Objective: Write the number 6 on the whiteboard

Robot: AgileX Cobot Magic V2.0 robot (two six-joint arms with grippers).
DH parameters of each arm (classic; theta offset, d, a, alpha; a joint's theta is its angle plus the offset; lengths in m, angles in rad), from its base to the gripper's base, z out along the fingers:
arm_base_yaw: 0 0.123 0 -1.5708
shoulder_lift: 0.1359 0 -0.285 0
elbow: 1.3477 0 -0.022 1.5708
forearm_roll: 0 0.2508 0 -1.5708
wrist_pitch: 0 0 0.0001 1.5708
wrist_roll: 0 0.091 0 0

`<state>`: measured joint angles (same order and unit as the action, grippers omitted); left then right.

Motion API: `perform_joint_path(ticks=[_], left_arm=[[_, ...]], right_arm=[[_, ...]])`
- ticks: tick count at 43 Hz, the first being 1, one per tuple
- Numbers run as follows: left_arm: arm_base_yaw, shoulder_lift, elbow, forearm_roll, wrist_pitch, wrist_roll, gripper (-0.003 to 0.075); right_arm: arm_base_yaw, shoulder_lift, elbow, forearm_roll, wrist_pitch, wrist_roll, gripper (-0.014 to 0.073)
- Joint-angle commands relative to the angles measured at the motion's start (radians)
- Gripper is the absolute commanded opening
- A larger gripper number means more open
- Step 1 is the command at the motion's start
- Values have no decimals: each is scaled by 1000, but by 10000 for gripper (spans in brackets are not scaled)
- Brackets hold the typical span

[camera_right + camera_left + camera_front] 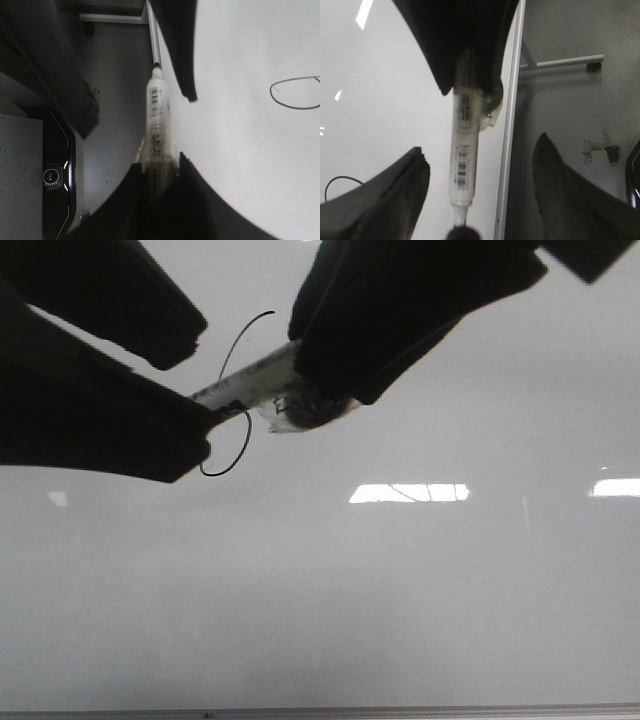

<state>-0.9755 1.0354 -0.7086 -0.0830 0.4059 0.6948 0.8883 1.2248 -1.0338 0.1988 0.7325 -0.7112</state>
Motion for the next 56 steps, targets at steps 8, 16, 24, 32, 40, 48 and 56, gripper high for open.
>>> perform_joint_path(ticks=[8,16,24,32,40,48,56], left_arm=[[-9,17,-39,-3,-104,1,337],[-9,17,-39,-3,-89,1,204],[-9,17,-39,5,-89,1,28],[-9,17,-39,10,-89,1,-11],[4,17,-37,10,-89,-2,-11],[120,10,-11,-2,-86,-37,-11],[322,-65,66,-52,-92,-39,-11]], right_arm=[[19,-39,-28,24,-43,-10,-59],[19,-39,-28,24,-41,-10,-59],[19,-39,-28,29,-46,-9,-59],[17,-39,-28,29,-38,-6,64],[-29,-47,-28,27,0,7,318],[-187,-145,6,21,22,70,307],[-403,-363,179,21,10,124,311]])
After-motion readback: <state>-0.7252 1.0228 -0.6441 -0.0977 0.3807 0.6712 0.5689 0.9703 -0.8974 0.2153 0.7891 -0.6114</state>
